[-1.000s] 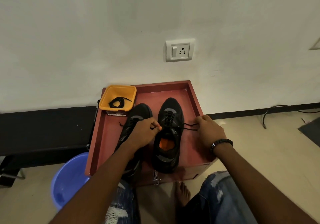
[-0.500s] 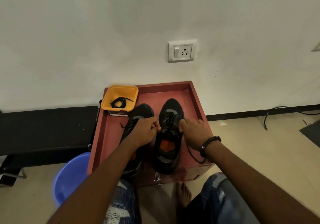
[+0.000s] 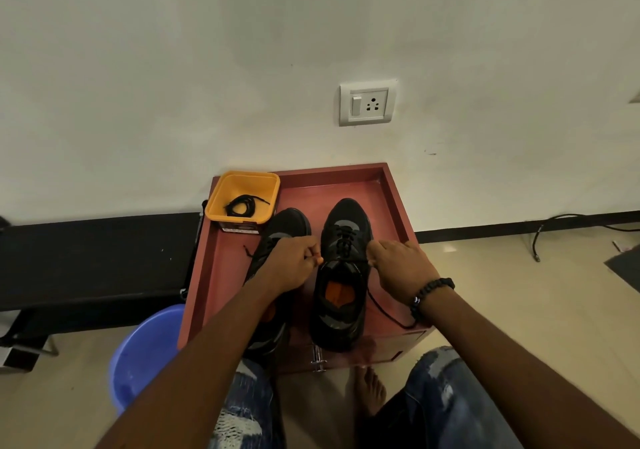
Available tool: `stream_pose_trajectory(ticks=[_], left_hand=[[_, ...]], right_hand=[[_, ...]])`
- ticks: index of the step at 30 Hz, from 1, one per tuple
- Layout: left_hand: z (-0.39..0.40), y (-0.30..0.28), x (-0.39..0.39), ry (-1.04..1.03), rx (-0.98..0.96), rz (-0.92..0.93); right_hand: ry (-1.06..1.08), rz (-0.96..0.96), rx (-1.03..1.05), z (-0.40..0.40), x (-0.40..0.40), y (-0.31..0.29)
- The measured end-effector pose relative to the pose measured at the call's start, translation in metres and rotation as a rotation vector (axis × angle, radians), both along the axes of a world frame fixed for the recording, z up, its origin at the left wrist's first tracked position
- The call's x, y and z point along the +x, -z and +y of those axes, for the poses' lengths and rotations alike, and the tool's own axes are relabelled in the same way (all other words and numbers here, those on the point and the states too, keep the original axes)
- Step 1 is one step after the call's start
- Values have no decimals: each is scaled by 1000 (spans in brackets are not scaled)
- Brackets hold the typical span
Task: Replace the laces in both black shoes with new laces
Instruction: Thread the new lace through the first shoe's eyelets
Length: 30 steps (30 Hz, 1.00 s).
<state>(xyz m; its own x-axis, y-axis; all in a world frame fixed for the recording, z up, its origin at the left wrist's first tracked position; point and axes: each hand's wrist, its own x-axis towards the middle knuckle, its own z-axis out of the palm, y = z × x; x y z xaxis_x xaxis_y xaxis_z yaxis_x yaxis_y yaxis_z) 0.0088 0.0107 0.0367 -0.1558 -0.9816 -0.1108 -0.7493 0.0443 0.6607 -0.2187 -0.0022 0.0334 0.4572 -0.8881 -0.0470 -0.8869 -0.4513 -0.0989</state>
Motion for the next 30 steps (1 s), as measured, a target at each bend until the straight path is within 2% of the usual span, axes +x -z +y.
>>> stream_pose_trajectory(ticks=[2, 3, 6, 8, 10, 13, 16, 19, 24, 27, 30], left_hand=[[2, 1, 1, 4, 37, -20], [3, 2, 2, 7, 58, -28], [6, 2, -2, 10, 135, -8], [6, 1, -11, 49, 235, -64], [6, 4, -26, 75, 280, -151], [2, 9, -45, -47, 200, -201], [-1, 12, -58, -142, 115, -279], [-1, 16, -62, -186, 61, -314], [5, 27, -48, -240, 89, -85], [6, 29, -37, -269, 137, 68], [6, 25, -32, -241, 165, 114]], right_hand=[[60, -56, 94, 0, -1, 3], [119, -143, 181, 0, -2, 5], [277, -562, 375, 0, -4, 9], [285, -718, 528, 5, 2, 5], [229, -591, 565, 11, 13, 5], [282, -390, 389, 15, 36, 15], [410, -349, 249, 9, 52, 24], [403, -281, 212, 2, 56, 24], [352, -416, 315, 1, 36, 21], [303, -484, 305, 1, 20, 15], [300, -544, 326, 2, 14, 15]])
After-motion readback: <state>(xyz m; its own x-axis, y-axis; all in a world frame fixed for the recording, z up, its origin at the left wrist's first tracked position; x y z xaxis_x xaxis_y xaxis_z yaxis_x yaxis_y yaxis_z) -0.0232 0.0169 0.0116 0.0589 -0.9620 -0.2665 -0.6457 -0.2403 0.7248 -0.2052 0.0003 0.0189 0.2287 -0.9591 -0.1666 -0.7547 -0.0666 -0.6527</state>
